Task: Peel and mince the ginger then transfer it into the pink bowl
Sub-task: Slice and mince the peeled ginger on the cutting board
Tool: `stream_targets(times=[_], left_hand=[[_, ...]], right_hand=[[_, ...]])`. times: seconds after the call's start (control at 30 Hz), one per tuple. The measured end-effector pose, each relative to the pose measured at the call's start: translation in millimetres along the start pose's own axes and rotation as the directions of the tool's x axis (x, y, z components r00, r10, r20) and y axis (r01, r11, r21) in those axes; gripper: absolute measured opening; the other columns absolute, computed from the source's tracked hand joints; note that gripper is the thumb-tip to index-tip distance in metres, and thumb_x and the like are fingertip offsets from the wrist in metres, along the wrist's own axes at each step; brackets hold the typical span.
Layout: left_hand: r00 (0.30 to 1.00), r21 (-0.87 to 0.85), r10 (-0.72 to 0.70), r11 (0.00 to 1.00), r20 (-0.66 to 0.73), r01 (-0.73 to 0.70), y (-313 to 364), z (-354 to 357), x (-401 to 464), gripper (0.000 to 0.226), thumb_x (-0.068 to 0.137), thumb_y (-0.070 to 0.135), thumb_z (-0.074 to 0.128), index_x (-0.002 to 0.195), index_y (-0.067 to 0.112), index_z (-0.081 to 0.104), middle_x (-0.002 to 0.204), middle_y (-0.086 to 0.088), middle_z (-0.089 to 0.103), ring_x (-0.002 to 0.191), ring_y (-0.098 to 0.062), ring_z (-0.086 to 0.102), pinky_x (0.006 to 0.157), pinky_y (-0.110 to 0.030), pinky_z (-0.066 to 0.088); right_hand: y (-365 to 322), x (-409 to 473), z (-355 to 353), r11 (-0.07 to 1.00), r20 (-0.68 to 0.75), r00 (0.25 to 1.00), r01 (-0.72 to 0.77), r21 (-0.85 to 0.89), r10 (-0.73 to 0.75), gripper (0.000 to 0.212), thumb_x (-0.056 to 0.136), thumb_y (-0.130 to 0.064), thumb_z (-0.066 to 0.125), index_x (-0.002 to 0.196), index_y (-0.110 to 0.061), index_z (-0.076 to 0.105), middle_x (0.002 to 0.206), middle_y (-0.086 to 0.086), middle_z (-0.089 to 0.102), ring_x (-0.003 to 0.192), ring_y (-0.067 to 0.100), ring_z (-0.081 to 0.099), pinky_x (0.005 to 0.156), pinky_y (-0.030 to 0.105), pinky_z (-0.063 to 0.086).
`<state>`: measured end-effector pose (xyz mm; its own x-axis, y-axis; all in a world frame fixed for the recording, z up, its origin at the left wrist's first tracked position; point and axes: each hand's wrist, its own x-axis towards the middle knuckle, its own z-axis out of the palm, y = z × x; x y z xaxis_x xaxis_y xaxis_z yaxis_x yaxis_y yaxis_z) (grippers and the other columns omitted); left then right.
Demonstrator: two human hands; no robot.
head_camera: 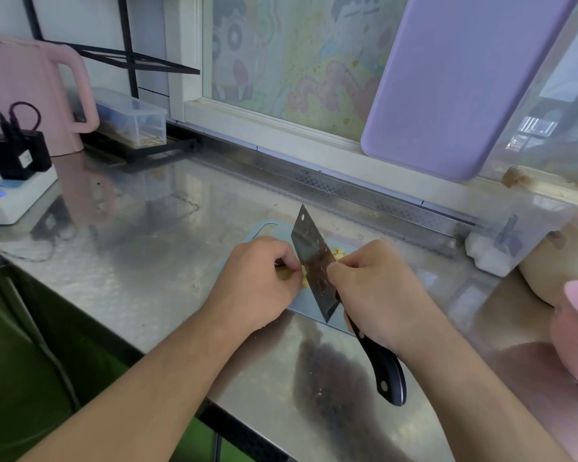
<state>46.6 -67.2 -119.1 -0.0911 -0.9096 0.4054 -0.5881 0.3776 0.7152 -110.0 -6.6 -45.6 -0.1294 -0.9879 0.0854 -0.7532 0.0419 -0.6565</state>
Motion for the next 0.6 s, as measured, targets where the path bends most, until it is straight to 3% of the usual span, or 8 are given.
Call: stream_targets(times=[0.17, 0.3, 0.43, 0.6], left_hand=[[1.000, 0.000, 0.002, 1.000, 0.004, -0.002, 0.3, -0.3, -1.0, 0.010, 0.083, 0.025, 0.079, 0.076, 0.029, 0.074, 0.085, 0.017, 0.069, 0.082, -0.003, 0.065, 0.075, -0.027, 0.054], [1.000, 0.010, 0.012, 1.000, 0.004, -0.012, 0.8, -1.3, -1.2, 0.009, 0.082, 0.025, 0.079, 0.076, 0.029, 0.074, 0.085, 0.017, 0.070, 0.083, -0.002, 0.065, 0.075, -0.023, 0.052], [1.000, 0.009, 0.011, 1.000, 0.014, -0.011, 2.5, -2.8, -1.7, 0.011, 0.083, 0.023, 0.078, 0.077, 0.030, 0.073, 0.086, 0.018, 0.069, 0.084, 0.001, 0.064, 0.070, -0.010, 0.046], [1.000, -0.018, -0.021, 1.000, 0.002, 0.021, 4.1, -3.3, -3.0, 0.013, 0.083, 0.019, 0.077, 0.079, 0.031, 0.073, 0.086, 0.019, 0.070, 0.083, 0.004, 0.064, 0.066, -0.005, 0.043]], right_hand=[[-1.2, 1.4, 0.9, 0.998, 0.048, 0.998, -0.037, -0.054, 0.040, 0.026, 0.087, -0.010, 0.052, 0.063, -0.008, 0.043, 0.052, 0.009, 0.051, 0.048, 0.025, 0.043, 0.054, 0.031, 0.038], [-5.5, 1.5, 1.2, 0.992, 0.083, 0.997, 0.000, -0.123, 0.011, 0.031, 0.096, -0.009, 0.051, 0.066, -0.010, 0.047, 0.064, 0.008, 0.051, 0.056, 0.024, 0.047, 0.054, 0.035, 0.046], [3.2, 1.4, 4.3, 0.998, 0.032, 0.999, -0.035, -0.043, 0.036, 0.031, 0.089, -0.013, 0.052, 0.062, -0.011, 0.038, 0.047, 0.000, 0.040, 0.047, 0.021, 0.035, 0.050, 0.033, 0.032], [1.6, 1.9, 3.2, 1.000, -0.004, 1.000, 0.002, 0.020, -0.002, 0.032, 0.089, -0.016, 0.053, 0.065, -0.002, 0.037, 0.050, 0.004, 0.035, 0.049, 0.021, 0.033, 0.053, 0.034, 0.032]])
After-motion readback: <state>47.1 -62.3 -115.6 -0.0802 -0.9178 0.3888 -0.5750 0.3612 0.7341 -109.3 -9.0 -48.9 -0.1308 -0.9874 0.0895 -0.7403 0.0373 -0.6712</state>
